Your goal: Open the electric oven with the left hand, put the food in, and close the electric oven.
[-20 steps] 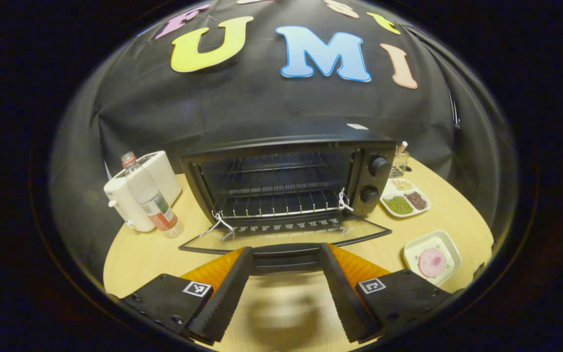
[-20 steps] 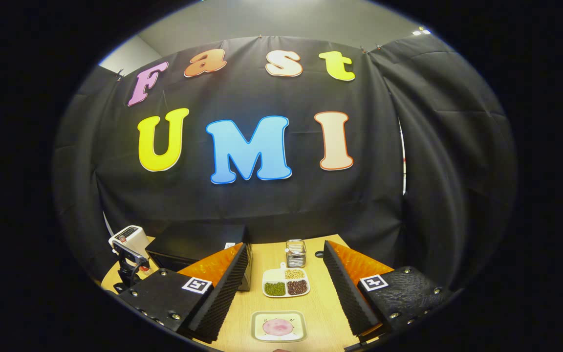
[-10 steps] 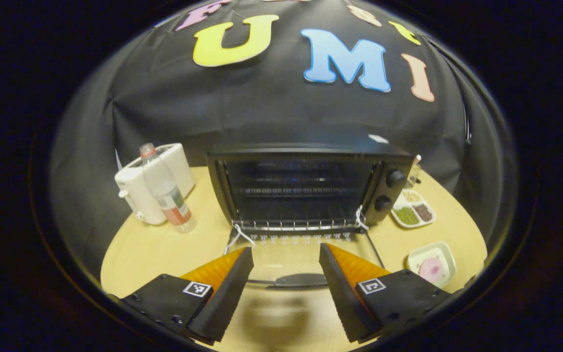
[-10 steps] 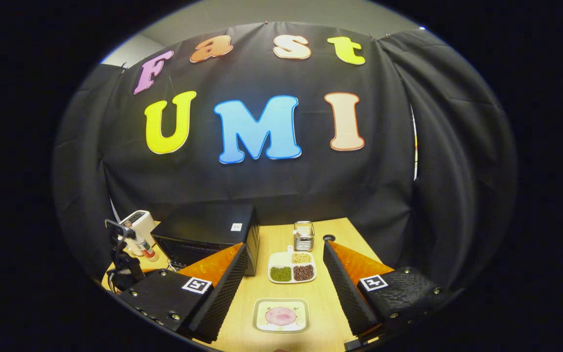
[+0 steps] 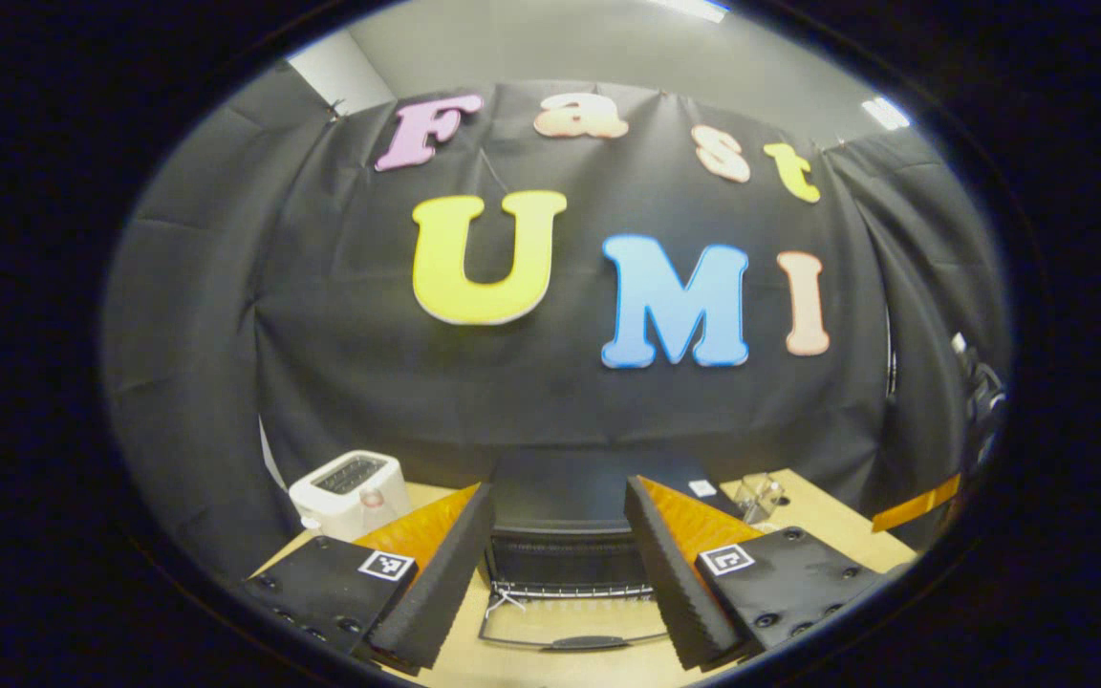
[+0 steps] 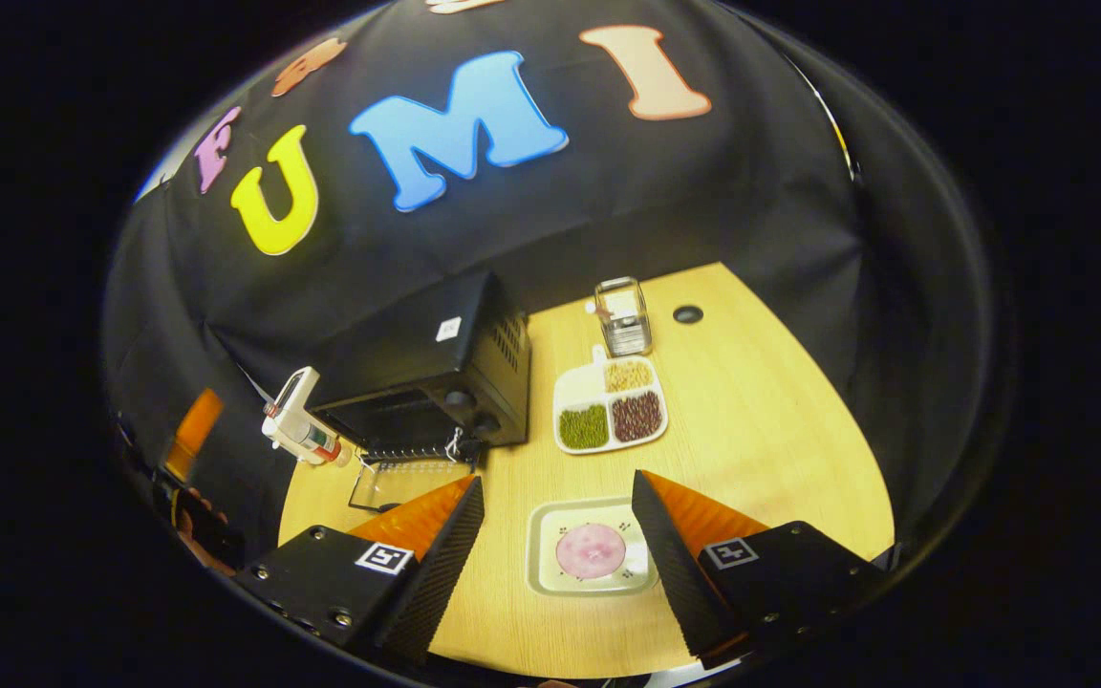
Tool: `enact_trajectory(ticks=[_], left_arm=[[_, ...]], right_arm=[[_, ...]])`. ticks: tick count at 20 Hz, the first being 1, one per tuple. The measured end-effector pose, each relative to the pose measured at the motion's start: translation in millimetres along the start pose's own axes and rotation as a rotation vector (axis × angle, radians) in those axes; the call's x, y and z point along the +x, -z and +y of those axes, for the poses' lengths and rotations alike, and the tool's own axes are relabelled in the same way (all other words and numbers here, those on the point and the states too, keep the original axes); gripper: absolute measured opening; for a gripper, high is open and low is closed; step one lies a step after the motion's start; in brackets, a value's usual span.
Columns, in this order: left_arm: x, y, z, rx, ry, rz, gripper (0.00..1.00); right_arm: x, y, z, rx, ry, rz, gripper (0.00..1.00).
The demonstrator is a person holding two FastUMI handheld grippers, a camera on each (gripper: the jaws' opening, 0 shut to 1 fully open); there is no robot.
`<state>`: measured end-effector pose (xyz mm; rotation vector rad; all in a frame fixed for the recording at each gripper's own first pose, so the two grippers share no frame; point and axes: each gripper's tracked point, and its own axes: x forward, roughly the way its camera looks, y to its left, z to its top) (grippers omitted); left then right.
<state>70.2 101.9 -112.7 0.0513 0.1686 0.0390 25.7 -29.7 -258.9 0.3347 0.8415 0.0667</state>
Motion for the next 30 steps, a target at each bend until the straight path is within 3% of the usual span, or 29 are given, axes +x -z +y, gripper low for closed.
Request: enact_trajectory(ticks=[3,10,14,17,18,19,20,22,25,27,30], left_arm=[[-23.4,-37.5,4.4,0.002,0.012,-0.082,0.97],[-54.2,-70.7,24.8,-0.043,-0.033,-0.137,0.97],[-61.8,-54.1,41.8,-0.060,-0.067,-0.096,0.97],[-68.5,-42.2,57.2,-0.064,-0.100,-0.064,0.96],[-70.8,-38.8,62.3,-0.065,-0.110,-0.056,0.96],[-72.7,-35.5,66.9,-0.067,-0.120,-0.049,0.96],[-75.3,-34.4,71.8,-0.071,-0.129,-0.043,0.96],[-79.9,-29.9,79.9,-0.079,-0.149,-0.036,0.93],[-85.8,-23.6,91.2,-0.098,-0.174,-0.021,0.96],[-89.0,-18.9,96.4,-0.108,-0.185,-0.011,0.97],[-89.4,-15.1,101.6,-0.127,-0.196,-0.003,0.97]], right_arm=[[23.4,25.3,-30.4,0.044,0.039,0.102,0.95],[67.0,73.2,-71.3,0.083,0.088,0.278,0.97],[87.2,91.1,-83.9,0.078,0.130,0.355,0.97],[102.2,97.6,-98.2,0.007,0.202,0.398,0.96],[106.3,98.0,-99.6,-0.025,0.217,0.417,0.88],[108.4,99.6,-99.8,-0.046,0.230,0.434,0.92],[109.8,100.1,-99.3,-0.061,0.242,0.454,0.84],[111.4,106.7,-101.0,-0.092,0.268,0.491,0.84],[115.6,119.9,-99.5,-0.126,0.289,0.552,0.84],[118.9,124.4,-97.2,-0.117,0.289,0.572,0.76],[121.6,123.1,-94.9,-0.121,0.290,0.574,0.76]])
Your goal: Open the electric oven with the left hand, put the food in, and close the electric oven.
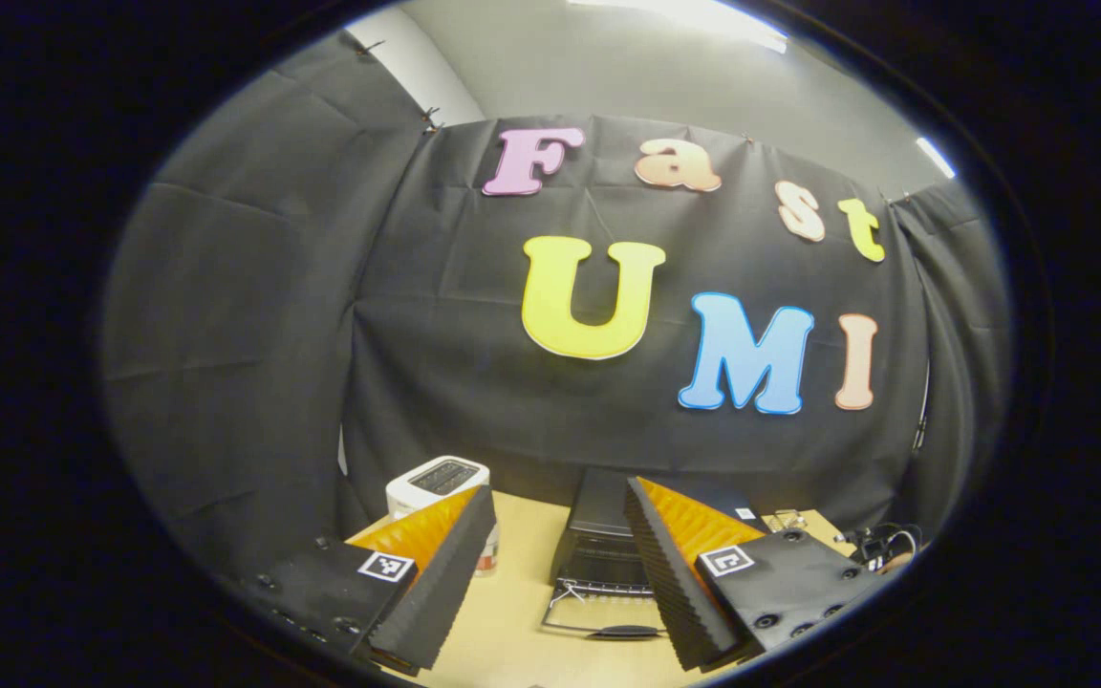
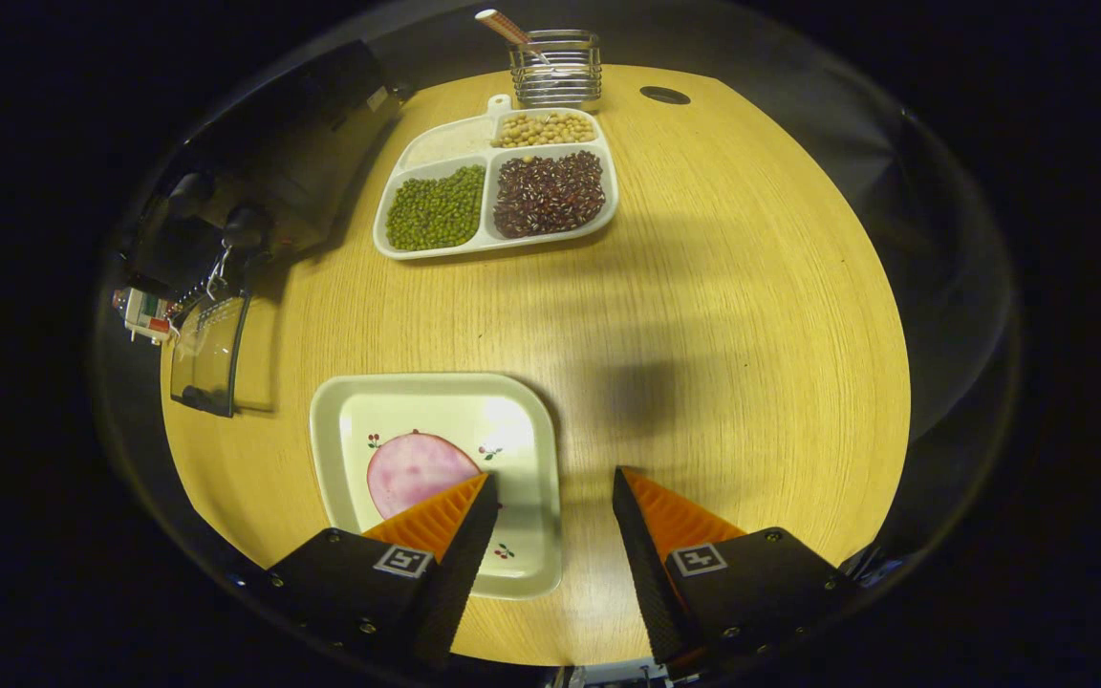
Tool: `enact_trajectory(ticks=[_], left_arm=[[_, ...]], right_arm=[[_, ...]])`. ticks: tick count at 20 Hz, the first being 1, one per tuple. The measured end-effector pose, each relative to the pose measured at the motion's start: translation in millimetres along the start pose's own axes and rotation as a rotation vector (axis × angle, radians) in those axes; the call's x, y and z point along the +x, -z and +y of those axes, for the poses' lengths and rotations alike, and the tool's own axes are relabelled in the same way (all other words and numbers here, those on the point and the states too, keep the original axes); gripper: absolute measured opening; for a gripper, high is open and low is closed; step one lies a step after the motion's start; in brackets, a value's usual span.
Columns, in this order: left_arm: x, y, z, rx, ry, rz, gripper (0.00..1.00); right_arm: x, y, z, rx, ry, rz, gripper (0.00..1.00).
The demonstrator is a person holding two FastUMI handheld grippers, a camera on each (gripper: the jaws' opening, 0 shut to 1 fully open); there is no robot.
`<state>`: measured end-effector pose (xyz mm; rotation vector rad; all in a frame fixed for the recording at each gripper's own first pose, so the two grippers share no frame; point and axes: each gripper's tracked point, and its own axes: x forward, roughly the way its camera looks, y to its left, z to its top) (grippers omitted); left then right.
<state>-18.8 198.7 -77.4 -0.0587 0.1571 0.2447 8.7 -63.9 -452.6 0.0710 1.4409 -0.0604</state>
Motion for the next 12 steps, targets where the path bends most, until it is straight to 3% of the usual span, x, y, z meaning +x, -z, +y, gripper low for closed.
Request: enact_trajectory(ticks=[6,8,9,11,12], left_arm=[[-0.9,-1.6,1.0,0.005,0.002,0.001,0.97],[1.6,1.8,-2.6,0.001,0.007,0.010,0.97],[5.1,3.8,-6.4,-0.001,0.011,0.015,0.97],[7.1,6.5,-13.7,-0.003,0.021,0.015,0.97],[7.4,7.7,-16.6,-0.003,0.026,0.017,0.97]], right_arm=[[-0.6,4.5,-3.4,0.010,-0.018,0.009,0.76],[-2.2,3.1,-8.8,-0.010,0.021,0.003,0.77],[0.2,3.6,-5.7,-0.023,0.021,-0.003,0.59],[12.3,7.0,2.1,-0.085,-0.002,-0.015,0.57],[4.1,5.1,3.7,-0.066,0.001,-0.029,0.34]])
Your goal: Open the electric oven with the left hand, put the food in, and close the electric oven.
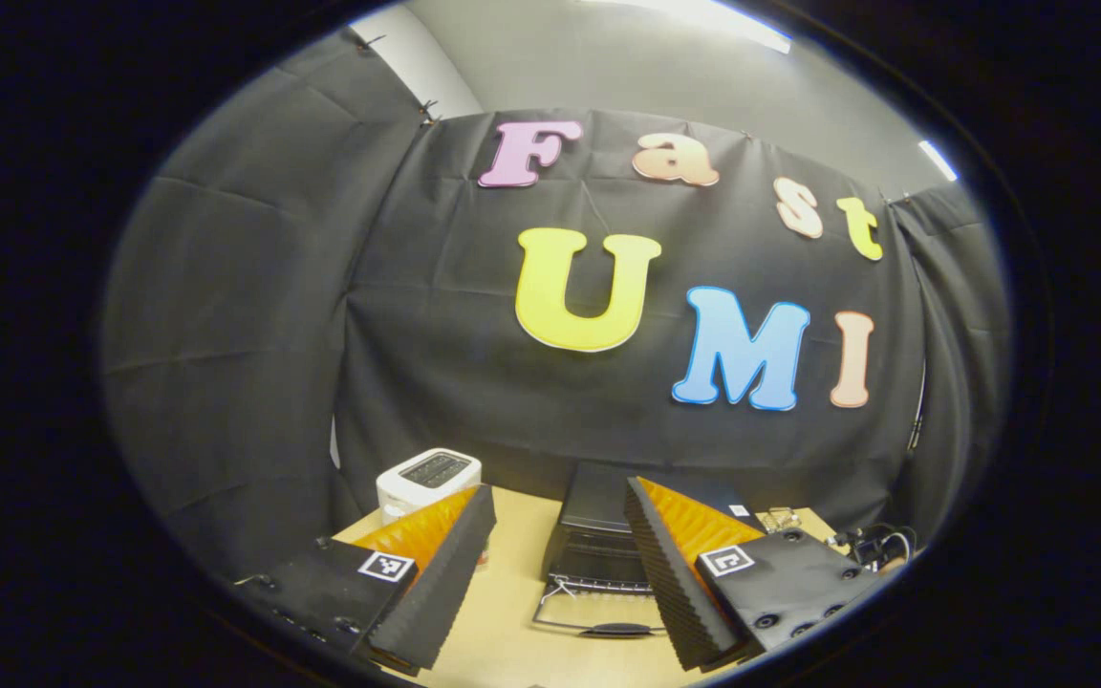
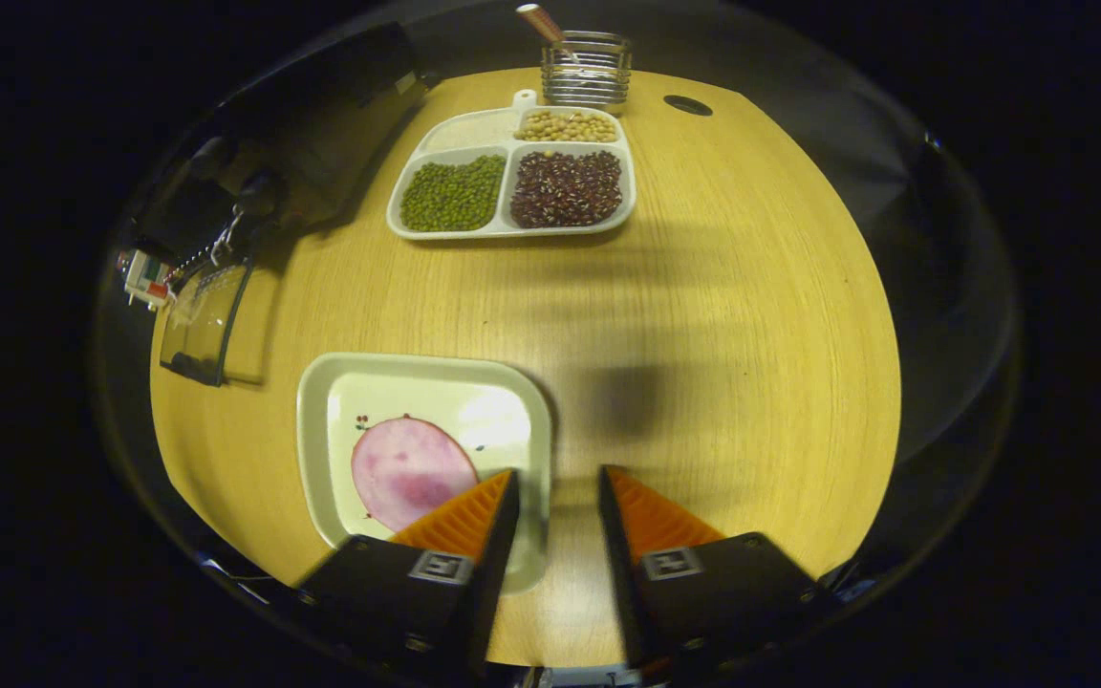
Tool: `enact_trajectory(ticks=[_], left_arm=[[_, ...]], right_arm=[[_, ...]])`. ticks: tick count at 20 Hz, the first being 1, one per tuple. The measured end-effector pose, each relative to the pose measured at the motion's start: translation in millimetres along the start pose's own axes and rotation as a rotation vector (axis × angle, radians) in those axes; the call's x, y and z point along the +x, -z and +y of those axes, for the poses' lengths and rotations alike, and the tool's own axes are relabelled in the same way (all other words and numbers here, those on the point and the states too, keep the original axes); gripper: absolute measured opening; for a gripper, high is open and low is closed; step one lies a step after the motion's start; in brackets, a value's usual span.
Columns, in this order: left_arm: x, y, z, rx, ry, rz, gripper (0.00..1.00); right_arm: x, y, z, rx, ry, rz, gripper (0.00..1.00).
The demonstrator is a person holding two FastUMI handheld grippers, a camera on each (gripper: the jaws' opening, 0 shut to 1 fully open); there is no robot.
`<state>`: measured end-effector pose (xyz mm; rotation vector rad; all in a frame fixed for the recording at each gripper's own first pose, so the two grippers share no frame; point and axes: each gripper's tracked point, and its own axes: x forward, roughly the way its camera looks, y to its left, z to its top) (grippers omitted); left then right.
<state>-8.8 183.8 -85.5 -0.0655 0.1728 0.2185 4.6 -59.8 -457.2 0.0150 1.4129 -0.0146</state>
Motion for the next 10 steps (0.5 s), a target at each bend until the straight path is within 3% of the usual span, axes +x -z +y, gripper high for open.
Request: enact_trajectory(ticks=[1,2,3,6,7,10], left_arm=[[-0.6,3.0,-1.6,0.000,0.004,0.004,0.97],[0.3,5.9,-3.7,0.000,0.008,0.006,0.97],[-0.3,5.8,-5.6,0.001,0.010,0.006,0.97],[0.2,4.6,-5.0,0.007,0.012,0.001,0.97],[-0.6,3.3,-3.1,0.008,0.009,0.000,0.93],[1.0,0.8,2.4,0.002,-0.001,-0.003,0.97]], right_arm=[[-5.1,-2.8,2.0,-0.017,0.018,0.013,0.12],[-18.5,-14.1,-0.3,-0.028,0.027,0.003,0.11],[0.6,-4.2,-1.8,-0.041,0.017,0.012,0.01],[3.1,-0.5,3.2,0.070,-0.064,0.022,0.01],[-1.9,2.5,2.7,0.121,-0.099,0.025,0.00],[-9.3,10.1,7.9,0.279,-0.220,0.011,0.01]])
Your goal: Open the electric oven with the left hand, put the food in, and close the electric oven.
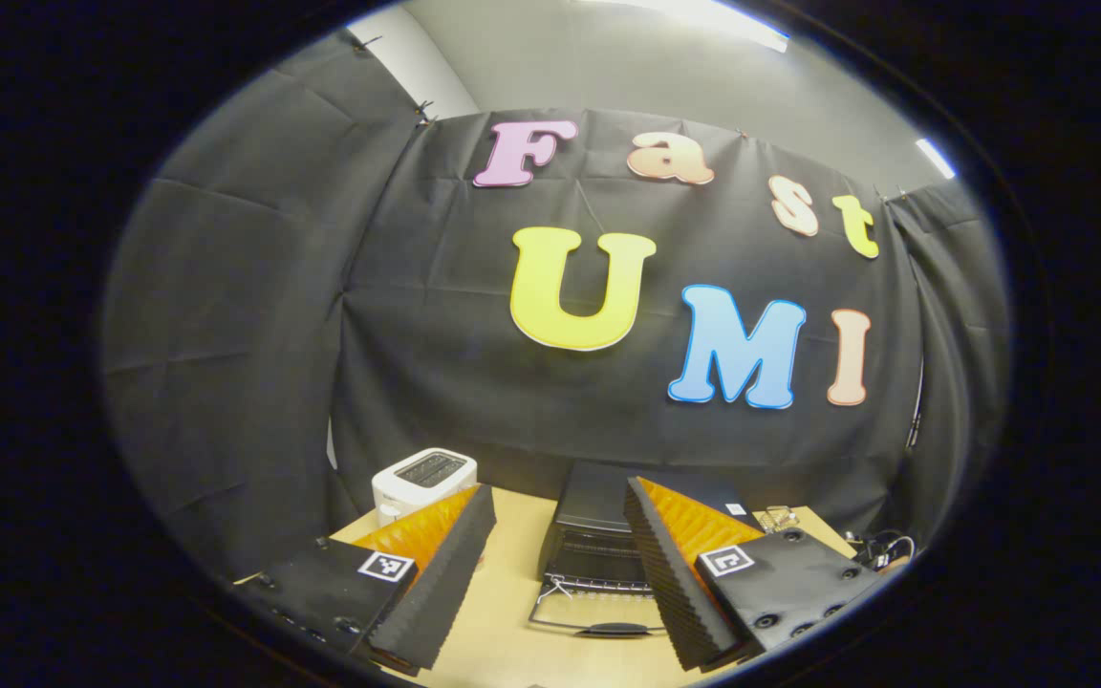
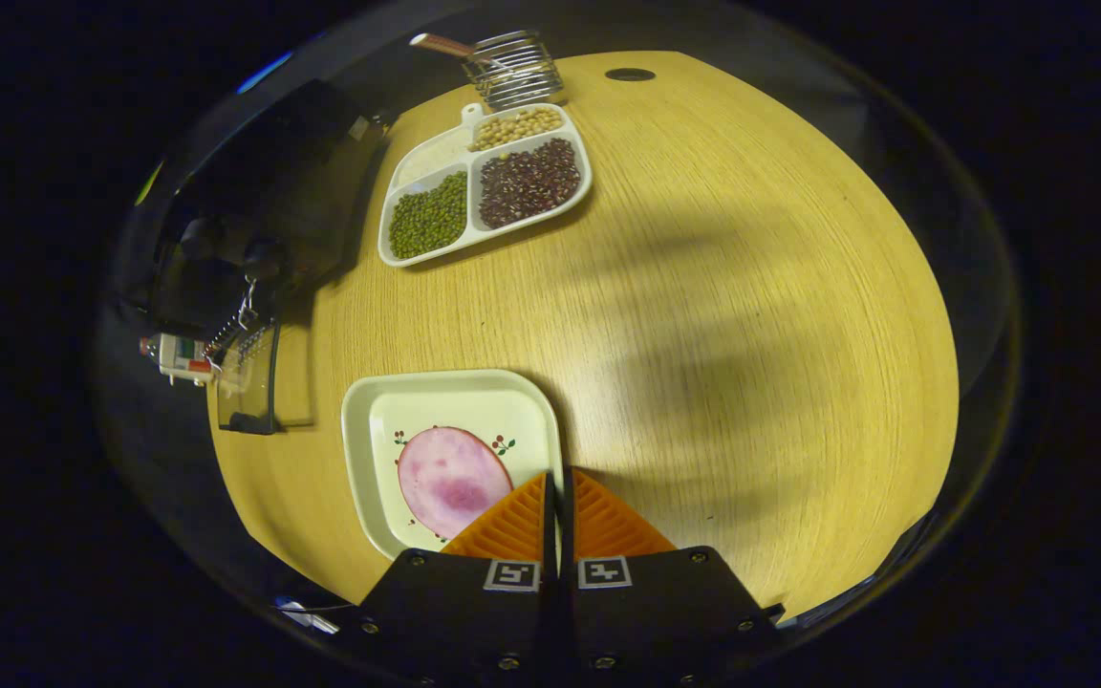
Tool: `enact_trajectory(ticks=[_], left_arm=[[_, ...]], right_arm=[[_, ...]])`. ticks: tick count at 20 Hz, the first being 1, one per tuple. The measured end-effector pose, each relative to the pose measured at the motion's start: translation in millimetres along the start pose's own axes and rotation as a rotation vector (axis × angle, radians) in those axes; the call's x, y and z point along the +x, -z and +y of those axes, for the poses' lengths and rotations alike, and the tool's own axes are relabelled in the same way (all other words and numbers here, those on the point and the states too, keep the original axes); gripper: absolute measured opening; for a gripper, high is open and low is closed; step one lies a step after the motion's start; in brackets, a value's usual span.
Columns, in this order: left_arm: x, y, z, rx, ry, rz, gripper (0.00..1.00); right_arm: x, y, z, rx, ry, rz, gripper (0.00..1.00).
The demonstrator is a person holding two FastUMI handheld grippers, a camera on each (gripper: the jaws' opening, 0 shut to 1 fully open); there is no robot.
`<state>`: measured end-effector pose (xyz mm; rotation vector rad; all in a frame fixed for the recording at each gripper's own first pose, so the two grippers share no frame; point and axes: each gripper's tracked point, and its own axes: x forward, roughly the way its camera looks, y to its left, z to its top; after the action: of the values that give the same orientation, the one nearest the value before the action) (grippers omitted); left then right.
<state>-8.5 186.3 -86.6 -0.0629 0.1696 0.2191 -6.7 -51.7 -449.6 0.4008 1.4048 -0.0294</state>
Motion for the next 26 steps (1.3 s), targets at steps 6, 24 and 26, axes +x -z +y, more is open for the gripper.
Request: enact_trajectory(ticks=[6,24,26], left_arm=[[4.6,-1.0,-8.3,-0.009,0.006,0.006,0.97],[1.1,-24.3,-39.2,0.004,0.074,-0.045,0.97],[0.5,-33.4,-42.6,0.008,0.089,-0.066,0.97]], right_arm=[[-1.1,3.4,4.4,0.239,-0.224,-0.055,0.00],[-58.7,16.1,66.4,0.422,-0.595,-0.215,0.00],[-68.1,20.9,78.8,0.444,-0.598,-0.240,0.00]])
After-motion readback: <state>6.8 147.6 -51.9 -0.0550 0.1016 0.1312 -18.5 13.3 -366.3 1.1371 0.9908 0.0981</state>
